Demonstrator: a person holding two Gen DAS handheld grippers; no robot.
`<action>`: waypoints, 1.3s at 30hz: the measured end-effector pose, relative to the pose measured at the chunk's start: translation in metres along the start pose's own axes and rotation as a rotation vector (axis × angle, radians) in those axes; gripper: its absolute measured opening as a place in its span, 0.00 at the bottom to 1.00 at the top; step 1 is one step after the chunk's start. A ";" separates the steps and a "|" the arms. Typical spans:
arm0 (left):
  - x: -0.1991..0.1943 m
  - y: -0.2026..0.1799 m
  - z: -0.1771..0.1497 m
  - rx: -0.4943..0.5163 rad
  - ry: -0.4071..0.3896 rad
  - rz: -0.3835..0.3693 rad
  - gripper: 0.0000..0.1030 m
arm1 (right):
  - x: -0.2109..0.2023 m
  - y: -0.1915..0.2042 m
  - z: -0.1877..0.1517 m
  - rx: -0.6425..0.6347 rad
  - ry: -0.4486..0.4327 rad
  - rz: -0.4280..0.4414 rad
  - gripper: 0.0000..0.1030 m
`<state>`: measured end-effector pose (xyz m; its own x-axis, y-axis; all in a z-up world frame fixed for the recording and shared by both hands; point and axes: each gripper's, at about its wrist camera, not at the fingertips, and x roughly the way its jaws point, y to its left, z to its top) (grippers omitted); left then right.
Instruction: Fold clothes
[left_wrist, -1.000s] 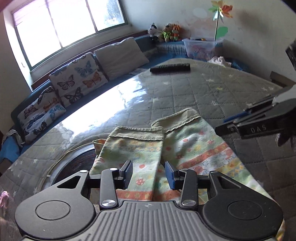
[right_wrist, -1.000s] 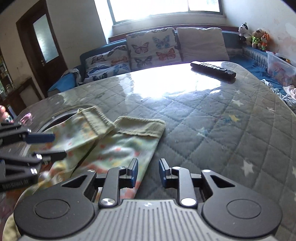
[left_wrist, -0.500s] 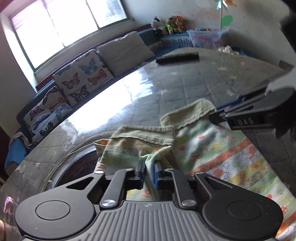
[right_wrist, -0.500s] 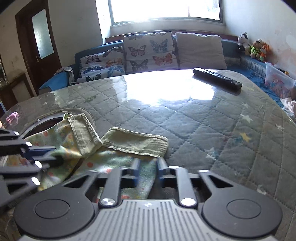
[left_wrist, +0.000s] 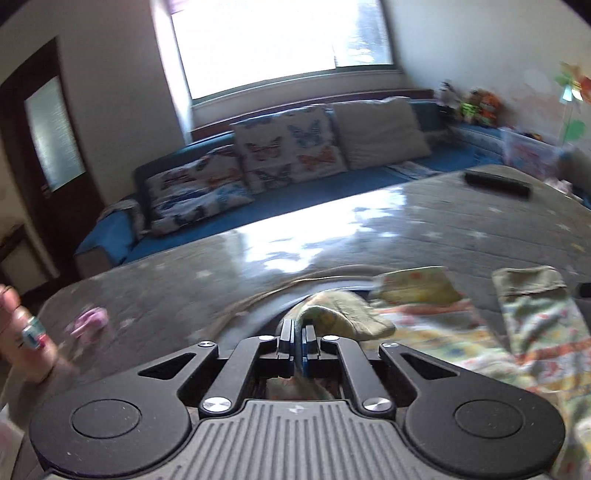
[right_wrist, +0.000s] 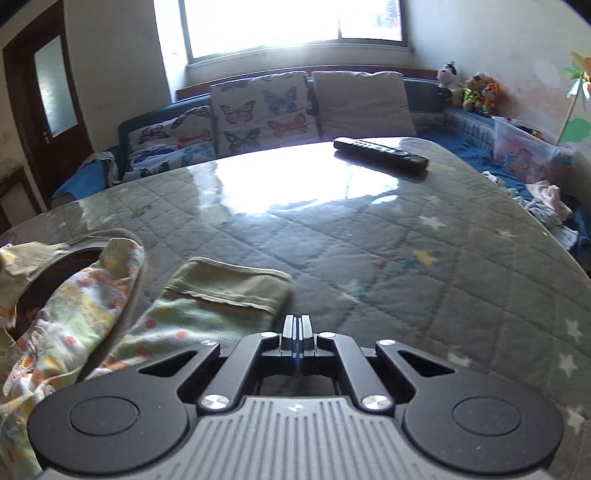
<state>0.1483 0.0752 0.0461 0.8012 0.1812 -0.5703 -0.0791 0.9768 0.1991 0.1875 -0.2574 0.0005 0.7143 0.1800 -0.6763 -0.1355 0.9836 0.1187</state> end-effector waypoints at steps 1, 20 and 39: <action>-0.001 0.012 -0.004 -0.024 0.008 0.025 0.04 | -0.002 -0.004 -0.001 0.006 0.000 -0.009 0.01; -0.066 0.115 -0.082 -0.306 0.058 0.219 0.03 | 0.003 0.034 -0.006 -0.006 0.003 0.062 0.14; -0.076 0.135 -0.093 -0.339 0.054 0.253 0.03 | 0.003 0.058 -0.003 -0.084 -0.060 0.013 0.00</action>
<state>0.0214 0.2037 0.0426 0.6998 0.4171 -0.5799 -0.4675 0.8813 0.0697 0.1798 -0.2001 0.0037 0.7514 0.1955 -0.6303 -0.2007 0.9776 0.0639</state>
